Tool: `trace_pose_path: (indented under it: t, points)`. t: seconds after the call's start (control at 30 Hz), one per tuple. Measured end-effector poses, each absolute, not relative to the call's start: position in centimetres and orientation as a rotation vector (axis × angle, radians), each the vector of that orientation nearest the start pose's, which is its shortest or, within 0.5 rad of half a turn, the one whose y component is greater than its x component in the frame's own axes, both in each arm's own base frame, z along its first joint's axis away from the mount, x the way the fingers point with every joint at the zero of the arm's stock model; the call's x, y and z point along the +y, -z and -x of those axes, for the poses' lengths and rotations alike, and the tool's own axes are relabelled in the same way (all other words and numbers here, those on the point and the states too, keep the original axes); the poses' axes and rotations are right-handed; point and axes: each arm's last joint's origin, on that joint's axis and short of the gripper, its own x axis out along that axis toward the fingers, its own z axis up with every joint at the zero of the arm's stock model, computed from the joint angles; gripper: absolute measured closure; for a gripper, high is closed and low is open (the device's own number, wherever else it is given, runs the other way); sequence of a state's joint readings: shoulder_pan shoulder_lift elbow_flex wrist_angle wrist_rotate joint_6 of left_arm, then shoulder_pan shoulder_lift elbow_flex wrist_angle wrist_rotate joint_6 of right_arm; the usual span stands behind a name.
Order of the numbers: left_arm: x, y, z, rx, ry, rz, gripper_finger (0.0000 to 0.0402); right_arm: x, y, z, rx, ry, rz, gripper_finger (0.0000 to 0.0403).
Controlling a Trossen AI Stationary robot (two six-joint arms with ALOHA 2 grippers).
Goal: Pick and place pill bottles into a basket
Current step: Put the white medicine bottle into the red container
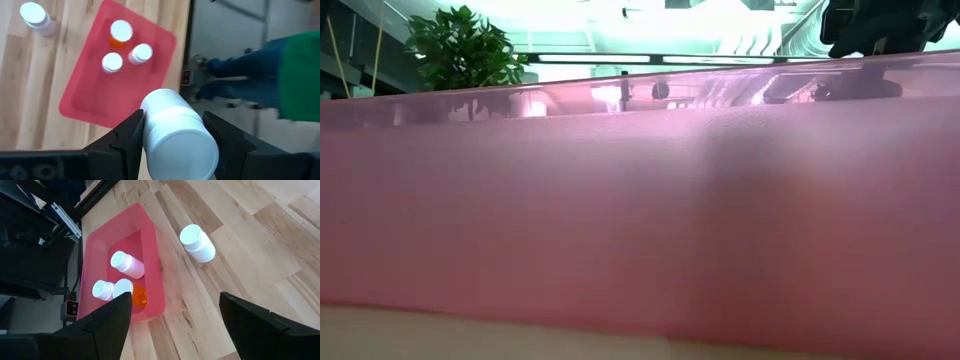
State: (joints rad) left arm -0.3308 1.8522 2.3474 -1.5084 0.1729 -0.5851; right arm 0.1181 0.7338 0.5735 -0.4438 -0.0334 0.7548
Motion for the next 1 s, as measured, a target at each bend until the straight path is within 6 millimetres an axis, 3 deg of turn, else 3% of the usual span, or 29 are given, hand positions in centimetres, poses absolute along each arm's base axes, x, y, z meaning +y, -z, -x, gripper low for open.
trace_pose_path:
  t: [0.27,0.63,0.83,1.0]
  points:
    - [-14.7,-39.4,-34.8,1.233,0.044,0.302,0.0193,1.9,-24.6,-15.4,0.632,0.084,-0.713,0.0111]
    - [-16.3,-32.2,-38.8,1.396,-0.110,0.161,0.0193,2.1,-24.6,-15.4,0.648,0.047,-0.723,0.0111]
    - [-16.7,-30.1,-39.8,1.437,-0.140,0.140,0.0193,2.1,-24.6,-15.3,0.651,0.041,-0.724,0.0111]
    - [-17.4,-29.5,-39.9,1.429,-0.143,0.143,0.0193,2.1,-24.6,-15.3,0.652,0.038,-0.724,0.0111]
